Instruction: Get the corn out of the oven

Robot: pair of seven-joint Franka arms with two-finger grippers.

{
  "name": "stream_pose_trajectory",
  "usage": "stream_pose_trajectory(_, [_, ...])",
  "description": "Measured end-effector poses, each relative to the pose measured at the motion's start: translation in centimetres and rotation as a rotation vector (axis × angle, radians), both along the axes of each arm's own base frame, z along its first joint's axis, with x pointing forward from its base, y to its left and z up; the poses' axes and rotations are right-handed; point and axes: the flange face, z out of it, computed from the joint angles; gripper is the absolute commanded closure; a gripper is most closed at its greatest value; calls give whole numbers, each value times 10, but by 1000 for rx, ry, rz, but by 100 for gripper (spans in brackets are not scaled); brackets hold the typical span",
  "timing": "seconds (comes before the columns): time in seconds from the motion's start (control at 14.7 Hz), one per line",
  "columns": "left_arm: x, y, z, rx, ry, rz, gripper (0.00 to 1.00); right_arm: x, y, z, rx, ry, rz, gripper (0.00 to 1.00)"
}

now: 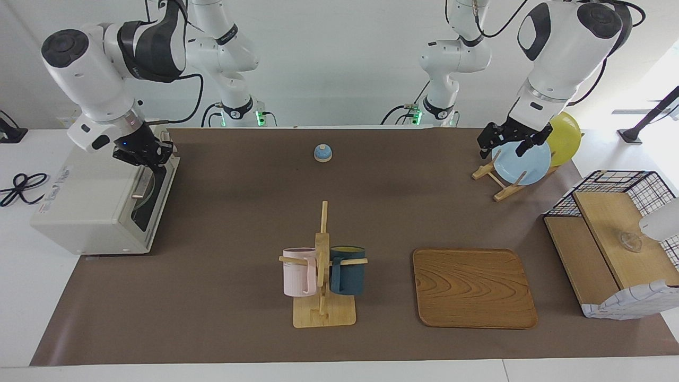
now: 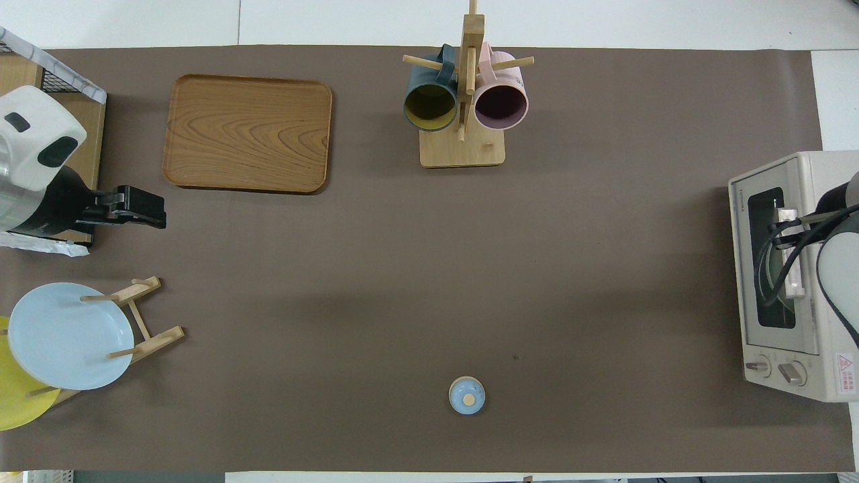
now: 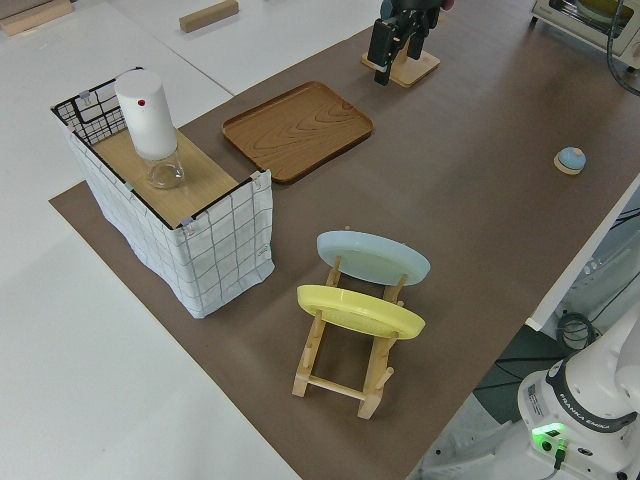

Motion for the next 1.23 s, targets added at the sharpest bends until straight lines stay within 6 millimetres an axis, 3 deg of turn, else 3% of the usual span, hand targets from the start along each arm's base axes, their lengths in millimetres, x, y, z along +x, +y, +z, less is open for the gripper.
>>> stream_pose_trajectory(0.48, [0, 0, 0, 0, 0, 0, 0, -12, -32, -21, -67, 19, -21, 100])
stream_pose_trajectory(1.23, [0, 0, 0, 0, 0, 0, 0, -16, -32, -29, -66, 9, -18, 100])
